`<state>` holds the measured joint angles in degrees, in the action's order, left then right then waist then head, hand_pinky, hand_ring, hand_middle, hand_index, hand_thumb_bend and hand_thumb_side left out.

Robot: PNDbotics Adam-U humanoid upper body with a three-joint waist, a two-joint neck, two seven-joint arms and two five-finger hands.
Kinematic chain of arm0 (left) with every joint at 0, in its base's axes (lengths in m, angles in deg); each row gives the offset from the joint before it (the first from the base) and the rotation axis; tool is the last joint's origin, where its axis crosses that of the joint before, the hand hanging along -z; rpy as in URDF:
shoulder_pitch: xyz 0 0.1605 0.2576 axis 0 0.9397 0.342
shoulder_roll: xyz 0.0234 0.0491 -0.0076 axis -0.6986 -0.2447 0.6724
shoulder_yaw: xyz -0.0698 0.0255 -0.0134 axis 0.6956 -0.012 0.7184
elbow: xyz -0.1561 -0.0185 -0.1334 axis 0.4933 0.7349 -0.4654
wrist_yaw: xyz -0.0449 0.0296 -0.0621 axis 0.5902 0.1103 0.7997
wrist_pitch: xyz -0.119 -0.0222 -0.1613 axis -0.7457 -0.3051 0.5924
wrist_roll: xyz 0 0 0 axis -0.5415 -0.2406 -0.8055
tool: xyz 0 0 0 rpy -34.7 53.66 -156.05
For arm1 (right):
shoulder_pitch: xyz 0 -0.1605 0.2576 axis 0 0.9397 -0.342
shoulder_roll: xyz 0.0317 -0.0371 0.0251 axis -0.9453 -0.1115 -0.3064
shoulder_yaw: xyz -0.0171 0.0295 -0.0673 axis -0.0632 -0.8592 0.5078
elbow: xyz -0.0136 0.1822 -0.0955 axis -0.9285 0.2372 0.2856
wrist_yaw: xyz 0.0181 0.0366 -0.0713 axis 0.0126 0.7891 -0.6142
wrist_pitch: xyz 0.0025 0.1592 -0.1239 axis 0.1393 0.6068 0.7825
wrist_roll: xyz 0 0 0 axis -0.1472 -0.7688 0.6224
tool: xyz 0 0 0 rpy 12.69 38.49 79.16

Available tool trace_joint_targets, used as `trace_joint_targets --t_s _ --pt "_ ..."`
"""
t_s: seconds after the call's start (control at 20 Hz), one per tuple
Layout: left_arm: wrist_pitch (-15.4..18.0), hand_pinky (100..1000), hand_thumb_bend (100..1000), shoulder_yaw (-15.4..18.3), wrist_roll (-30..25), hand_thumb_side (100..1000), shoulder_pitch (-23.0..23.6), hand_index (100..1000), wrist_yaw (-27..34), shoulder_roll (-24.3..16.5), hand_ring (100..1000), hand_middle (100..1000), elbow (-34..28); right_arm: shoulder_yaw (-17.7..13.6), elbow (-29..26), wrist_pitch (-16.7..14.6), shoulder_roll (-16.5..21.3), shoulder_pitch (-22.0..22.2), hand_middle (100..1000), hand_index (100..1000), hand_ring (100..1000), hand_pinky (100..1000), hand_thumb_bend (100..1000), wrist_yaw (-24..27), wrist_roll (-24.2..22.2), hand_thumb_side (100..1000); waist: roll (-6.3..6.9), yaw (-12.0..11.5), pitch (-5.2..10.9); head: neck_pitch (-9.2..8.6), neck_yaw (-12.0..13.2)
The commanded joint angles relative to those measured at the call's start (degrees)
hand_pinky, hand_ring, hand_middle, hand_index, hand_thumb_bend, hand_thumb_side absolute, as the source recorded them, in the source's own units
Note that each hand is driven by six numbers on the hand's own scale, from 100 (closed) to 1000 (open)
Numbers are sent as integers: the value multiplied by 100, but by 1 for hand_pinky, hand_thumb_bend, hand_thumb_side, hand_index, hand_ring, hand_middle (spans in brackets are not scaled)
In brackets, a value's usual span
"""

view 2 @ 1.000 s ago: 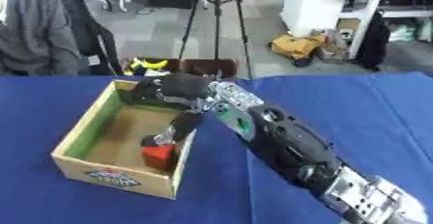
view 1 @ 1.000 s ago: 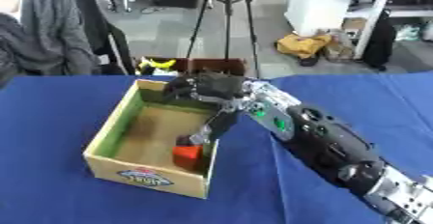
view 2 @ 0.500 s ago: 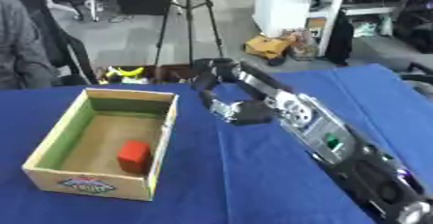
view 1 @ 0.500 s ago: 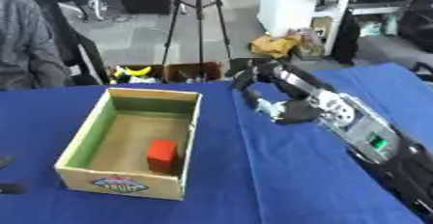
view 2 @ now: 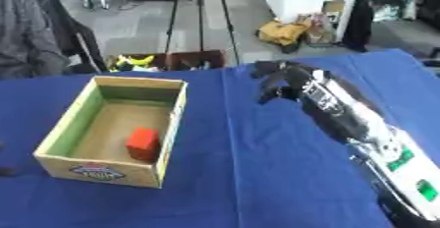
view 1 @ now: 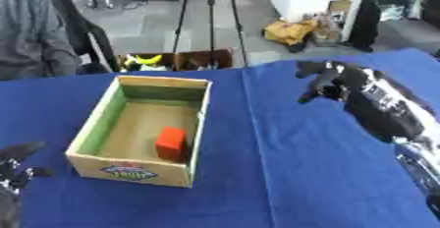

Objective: Pick up objects on the table and place them in the box.

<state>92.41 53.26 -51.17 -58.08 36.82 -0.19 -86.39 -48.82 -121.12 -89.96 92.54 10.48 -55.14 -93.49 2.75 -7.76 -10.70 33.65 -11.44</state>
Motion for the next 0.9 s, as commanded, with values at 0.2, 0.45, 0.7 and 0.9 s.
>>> trace_joint_targets --t_s 0.2,0.45,0.7,0.9 --pt "17 524 100 73 39 996 30 662 -12 -74 816 644 -18 -132 -133 129 -432 179 742 634 984 662 100 -331 -32 902 0 52 78 298 276" --pt "22 524 100 67 33 998 68 662 -9 -65 816 644 -4 -157 -133 276 -661 252 740 629 981 659 100 -495 20 919 2 89 88 421 327" --pt "23 524 100 62 26 999 99 655 -3 -59 816 644 7 -139 -133 365 -771 258 739 627 980 658 100 -596 39 924 11 116 89 455 319" --pt "26 524 100 57 22 999 115 652 1 -56 816 644 7 -112 -133 392 -797 253 739 610 979 657 100 -615 36 923 22 138 96 466 348"
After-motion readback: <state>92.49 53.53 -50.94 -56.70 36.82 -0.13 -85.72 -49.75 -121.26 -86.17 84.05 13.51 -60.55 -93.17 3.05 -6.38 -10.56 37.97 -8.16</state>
